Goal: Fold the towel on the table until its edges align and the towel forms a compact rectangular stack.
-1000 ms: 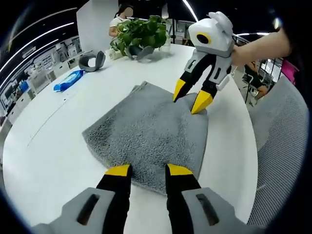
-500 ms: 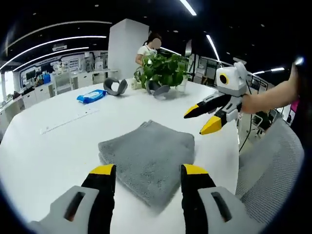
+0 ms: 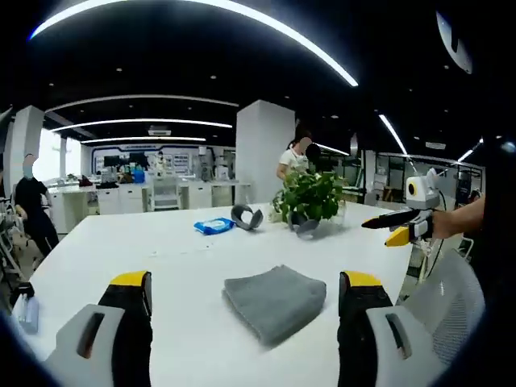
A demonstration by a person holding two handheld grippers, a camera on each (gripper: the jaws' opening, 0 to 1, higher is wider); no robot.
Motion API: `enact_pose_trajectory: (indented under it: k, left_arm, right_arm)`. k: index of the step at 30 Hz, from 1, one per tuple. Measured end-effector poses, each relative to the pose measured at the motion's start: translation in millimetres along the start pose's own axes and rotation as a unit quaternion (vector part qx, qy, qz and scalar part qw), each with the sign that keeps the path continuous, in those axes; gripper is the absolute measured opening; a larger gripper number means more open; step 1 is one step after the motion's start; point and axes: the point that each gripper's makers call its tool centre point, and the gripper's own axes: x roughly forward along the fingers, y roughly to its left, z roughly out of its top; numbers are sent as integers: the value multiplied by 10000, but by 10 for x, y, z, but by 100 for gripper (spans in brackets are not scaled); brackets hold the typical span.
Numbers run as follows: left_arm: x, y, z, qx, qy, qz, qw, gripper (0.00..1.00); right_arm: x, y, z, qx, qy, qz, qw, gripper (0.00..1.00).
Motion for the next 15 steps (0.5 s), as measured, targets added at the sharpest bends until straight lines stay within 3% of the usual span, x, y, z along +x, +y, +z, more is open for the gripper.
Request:
enact_pose_trajectory:
  k: [5,9,12,14,15]
  left_arm:
    - [-327,50,1,158,-209,411,9988,99]
    - [-345,-33,45,146,-586,643,9961,99]
    - [-278,-153,80,56,-767,625,9951,99]
    - [-212,-243,59,159,-696,512,9961,99]
    - [-199,-248,-16,463,-421,531,9966,99]
  right_arm:
    - [-61,216,-48,-160,34,141,9998,99]
    - [-28,350,-137,-43,-26,306,9995,99]
    - [-10,427,-177,-16,-35,279,9996,99]
    - [4,473,-210,-187,48,321,9993,99]
    - [14,494,-235,-442,138,346,9983,99]
